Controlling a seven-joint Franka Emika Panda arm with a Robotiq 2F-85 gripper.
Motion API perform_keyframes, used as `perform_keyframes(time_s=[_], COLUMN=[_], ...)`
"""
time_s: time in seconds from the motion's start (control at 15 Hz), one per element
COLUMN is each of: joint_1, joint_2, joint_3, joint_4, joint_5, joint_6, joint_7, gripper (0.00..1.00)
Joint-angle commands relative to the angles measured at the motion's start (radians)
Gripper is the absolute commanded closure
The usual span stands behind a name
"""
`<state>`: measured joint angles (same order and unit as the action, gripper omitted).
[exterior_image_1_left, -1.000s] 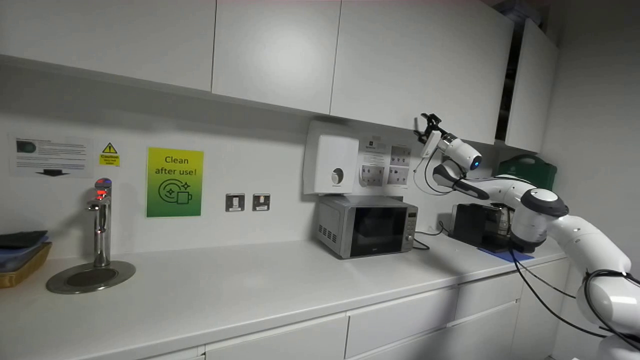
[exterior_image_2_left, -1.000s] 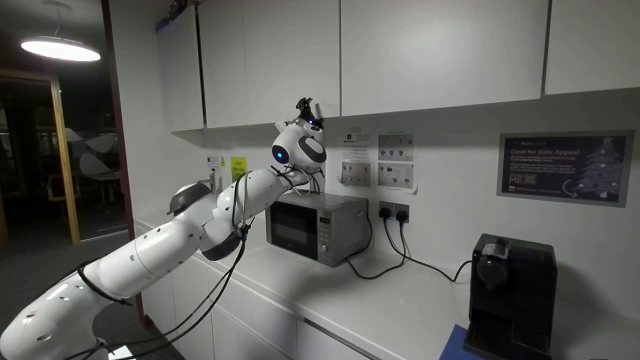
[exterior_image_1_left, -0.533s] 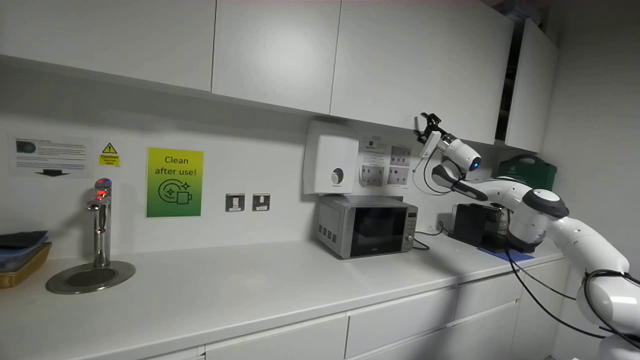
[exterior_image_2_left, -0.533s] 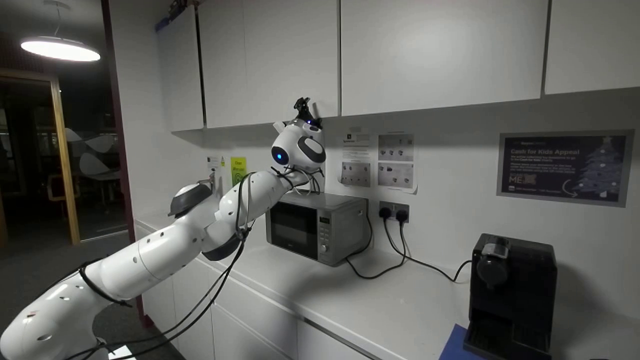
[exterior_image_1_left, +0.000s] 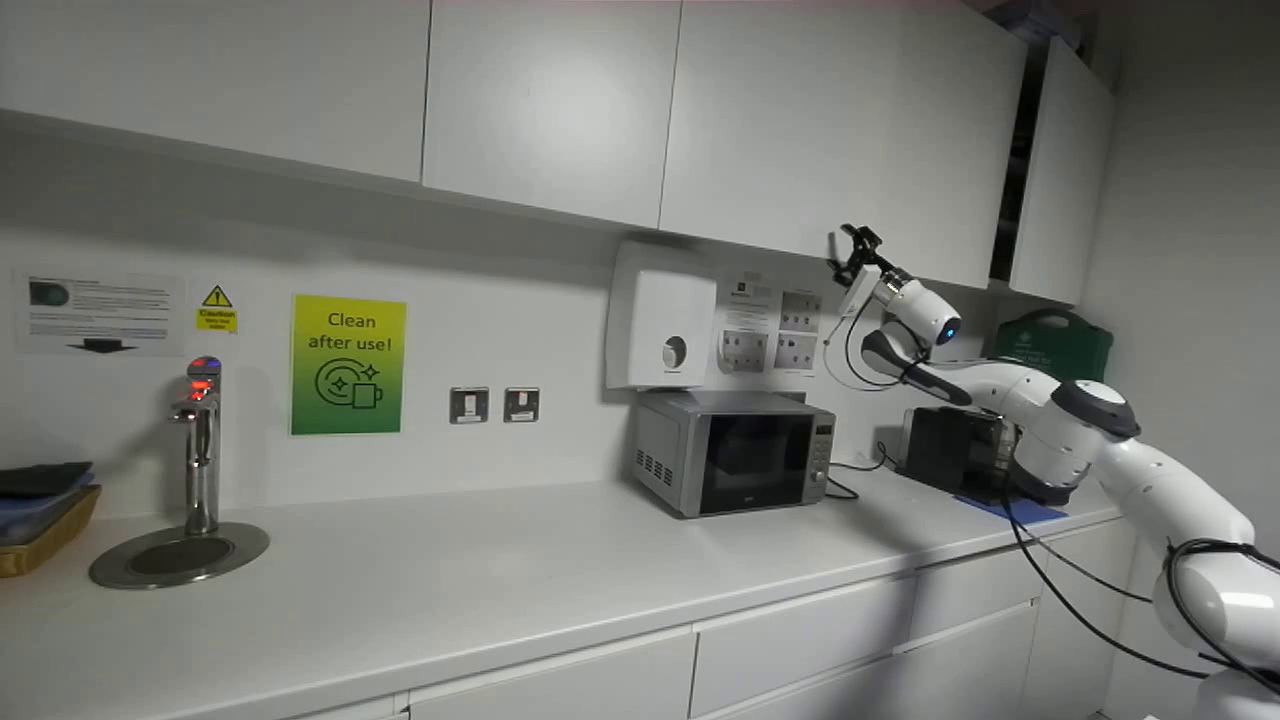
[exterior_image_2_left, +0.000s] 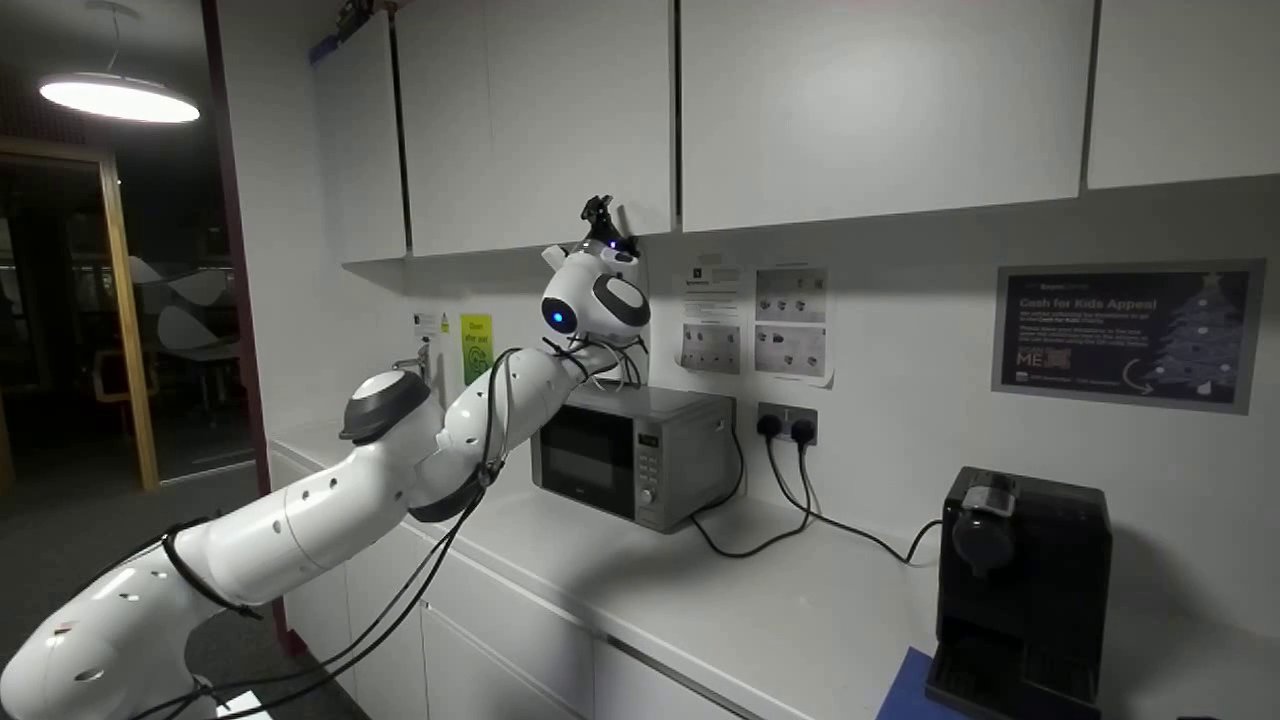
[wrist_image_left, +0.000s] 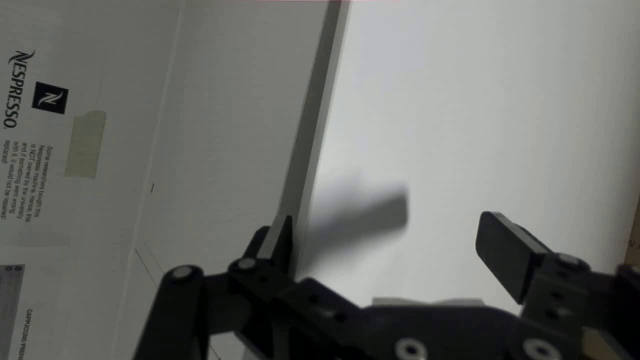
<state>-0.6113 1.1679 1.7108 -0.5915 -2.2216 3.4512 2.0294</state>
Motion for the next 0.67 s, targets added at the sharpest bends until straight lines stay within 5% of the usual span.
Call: perform_keyframes(time_s=[0.0,0.6], joint_1=[-0.015,-0.035], joint_2=[-0.016,0.014], joint_3=[0.12,0.221], joint_4=[-0.085,-0.188], joint_5=[-0.073,-0.192], joint_6=[0.018,0.01], joint_7=[-0.042,-0.033], gripper=[0.0,0.0])
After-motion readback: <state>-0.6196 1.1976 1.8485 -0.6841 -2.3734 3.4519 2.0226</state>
